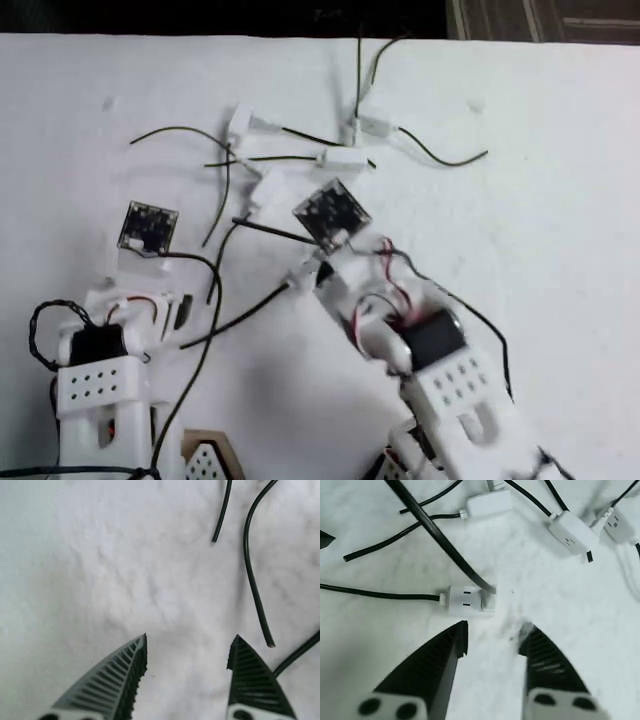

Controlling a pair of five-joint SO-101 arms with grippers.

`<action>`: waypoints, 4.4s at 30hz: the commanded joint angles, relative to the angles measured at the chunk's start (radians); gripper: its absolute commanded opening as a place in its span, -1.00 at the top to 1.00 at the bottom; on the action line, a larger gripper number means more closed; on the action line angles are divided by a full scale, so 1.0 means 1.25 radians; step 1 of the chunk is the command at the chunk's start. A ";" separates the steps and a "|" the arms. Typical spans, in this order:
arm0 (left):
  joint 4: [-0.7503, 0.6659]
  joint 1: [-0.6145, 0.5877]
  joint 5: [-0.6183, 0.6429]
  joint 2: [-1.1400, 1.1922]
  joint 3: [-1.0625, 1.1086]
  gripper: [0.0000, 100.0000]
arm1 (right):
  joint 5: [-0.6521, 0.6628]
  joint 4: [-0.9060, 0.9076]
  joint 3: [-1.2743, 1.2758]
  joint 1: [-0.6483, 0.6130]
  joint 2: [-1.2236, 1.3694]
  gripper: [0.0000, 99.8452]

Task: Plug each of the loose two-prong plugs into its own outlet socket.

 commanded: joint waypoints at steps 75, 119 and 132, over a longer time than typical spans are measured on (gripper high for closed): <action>0.044 0.386 -0.001 1.146 -1.245 0.41 | -0.045 -0.196 0.146 0.474 -0.057 0.97; -0.107 0.230 0.188 0.023 -0.248 0.95 | -0.160 -0.009 0.188 0.282 -0.322 0.97; -0.130 0.233 0.194 -0.272 0.001 0.95 | -0.158 0.004 0.423 0.282 -0.622 0.97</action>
